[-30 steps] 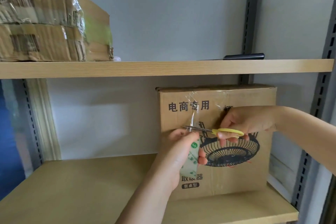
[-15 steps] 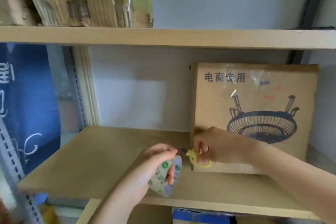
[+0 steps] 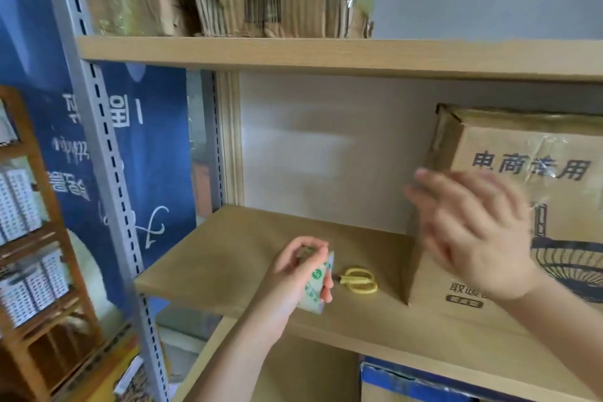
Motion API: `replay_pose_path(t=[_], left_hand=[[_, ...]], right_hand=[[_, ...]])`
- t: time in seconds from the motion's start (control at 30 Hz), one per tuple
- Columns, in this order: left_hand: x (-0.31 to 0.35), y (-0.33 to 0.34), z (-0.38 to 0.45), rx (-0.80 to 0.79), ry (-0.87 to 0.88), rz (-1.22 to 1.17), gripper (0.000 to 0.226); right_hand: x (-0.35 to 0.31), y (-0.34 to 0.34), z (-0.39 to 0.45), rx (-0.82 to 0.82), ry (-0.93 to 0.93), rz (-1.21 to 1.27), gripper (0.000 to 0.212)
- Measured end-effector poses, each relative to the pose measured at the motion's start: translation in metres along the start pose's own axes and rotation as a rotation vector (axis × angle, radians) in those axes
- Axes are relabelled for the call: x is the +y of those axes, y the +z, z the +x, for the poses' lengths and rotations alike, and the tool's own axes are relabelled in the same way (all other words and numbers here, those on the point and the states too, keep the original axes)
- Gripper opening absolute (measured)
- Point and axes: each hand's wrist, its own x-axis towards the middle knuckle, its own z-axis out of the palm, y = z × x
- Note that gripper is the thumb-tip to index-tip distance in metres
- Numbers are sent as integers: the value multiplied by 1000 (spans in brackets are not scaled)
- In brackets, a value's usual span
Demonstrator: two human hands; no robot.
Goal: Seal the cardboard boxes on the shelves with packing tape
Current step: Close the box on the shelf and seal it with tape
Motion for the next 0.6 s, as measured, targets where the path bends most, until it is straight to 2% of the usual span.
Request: replay_pose_path(t=[0.1, 0.23, 0.33, 0.43, 0.6], left_hand=[[0, 0, -1, 5, 40, -7, 20], [-5, -1, -1, -4, 59, -14, 18], [-11, 2, 1, -14, 54, -16, 18], [-13, 9, 5, -29, 51, -44, 20], [-13, 21, 6, -78, 76, -38, 19]], right_hand=[[23, -17, 15, 95, 214, -158, 52], [46, -38, 12, -96, 499, -112, 65], [48, -35, 3, -254, 500, -170, 63], [45, -26, -13, -446, 439, -164, 71], [33, -15, -47, -639, 424, -130, 76]])
